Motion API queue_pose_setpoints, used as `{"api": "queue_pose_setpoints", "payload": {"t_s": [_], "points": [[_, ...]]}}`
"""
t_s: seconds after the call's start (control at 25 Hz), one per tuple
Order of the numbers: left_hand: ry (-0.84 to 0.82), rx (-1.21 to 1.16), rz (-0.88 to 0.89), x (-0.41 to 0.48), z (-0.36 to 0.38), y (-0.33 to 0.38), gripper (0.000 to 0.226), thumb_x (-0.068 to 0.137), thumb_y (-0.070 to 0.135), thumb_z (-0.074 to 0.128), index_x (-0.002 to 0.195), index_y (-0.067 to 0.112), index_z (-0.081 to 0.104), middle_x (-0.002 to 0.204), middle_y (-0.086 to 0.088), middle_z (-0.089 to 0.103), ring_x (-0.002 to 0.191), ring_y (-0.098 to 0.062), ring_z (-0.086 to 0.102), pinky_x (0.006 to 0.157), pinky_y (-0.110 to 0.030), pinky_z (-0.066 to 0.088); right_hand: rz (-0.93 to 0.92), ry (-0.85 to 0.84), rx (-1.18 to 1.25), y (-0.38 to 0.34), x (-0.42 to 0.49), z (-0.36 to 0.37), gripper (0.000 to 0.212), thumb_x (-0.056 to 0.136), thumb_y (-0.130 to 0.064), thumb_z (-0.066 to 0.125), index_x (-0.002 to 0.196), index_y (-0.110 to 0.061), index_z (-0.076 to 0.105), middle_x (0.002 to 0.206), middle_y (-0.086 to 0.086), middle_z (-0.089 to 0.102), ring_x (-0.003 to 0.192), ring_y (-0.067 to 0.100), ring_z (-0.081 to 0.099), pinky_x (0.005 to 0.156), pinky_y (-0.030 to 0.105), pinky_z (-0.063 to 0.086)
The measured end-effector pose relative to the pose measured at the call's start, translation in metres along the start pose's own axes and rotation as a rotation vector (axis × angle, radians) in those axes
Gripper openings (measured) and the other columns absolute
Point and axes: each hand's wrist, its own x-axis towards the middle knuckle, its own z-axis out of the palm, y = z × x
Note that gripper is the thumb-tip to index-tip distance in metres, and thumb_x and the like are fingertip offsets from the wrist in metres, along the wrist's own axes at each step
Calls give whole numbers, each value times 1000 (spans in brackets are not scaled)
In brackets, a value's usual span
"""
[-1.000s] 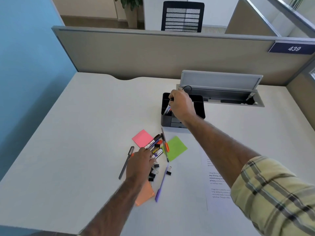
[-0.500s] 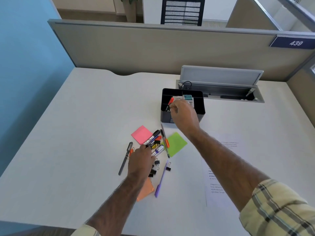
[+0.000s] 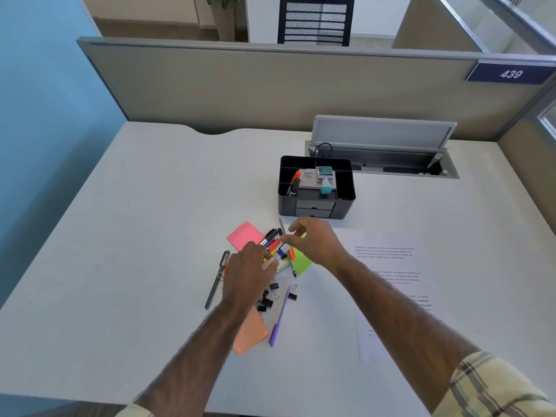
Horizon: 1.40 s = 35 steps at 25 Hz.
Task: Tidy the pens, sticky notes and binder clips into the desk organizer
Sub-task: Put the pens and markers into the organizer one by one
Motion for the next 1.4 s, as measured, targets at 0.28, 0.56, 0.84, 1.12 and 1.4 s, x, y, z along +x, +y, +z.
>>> {"api": "queue_pose_setpoints", "payload": {"t_s": [0.28,0.56,0.84,1.12,1.4], "points": [[130,-84,49,17,-12,4,27,96,37,63,116,21,64,99,3,63,89,-17,61,81,-36,47,-128,146,186,-34,12,-36,13,88,-11,74,92,-22,69,84,-9,66,70,2,63,63,19,53],[-45,423,-59,24,2,-19,32,100,44,51,116,20,64,110,0,64,98,-18,60,84,-33,44,-281,464,-195,-63,62,-70,17,95,-17,61,110,-16,69,106,-1,64,82,13,60,68,28,50],[-70,514,-21,31,10,-17,32,100,45,50,115,20,63,106,0,63,96,-16,59,82,-32,44,-270,257,-406,-50,78,-43,23,99,-14,57,121,-11,65,112,9,63,91,26,64,75,43,57],[-108,473,-81,36,14,-15,40,97,51,55,114,17,65,106,-2,63,96,-18,60,81,-33,46,-253,363,-247,-37,70,-45,23,103,-14,50,116,-12,68,107,3,64,87,17,62,72,33,55],[-152,255,-120,42,12,-11,41,88,47,70,110,15,56,106,-4,61,94,-19,59,78,-33,51,-199,322,-164,-8,43,-29,18,99,-16,54,104,-14,71,104,3,70,90,17,63,77,33,56]]}}
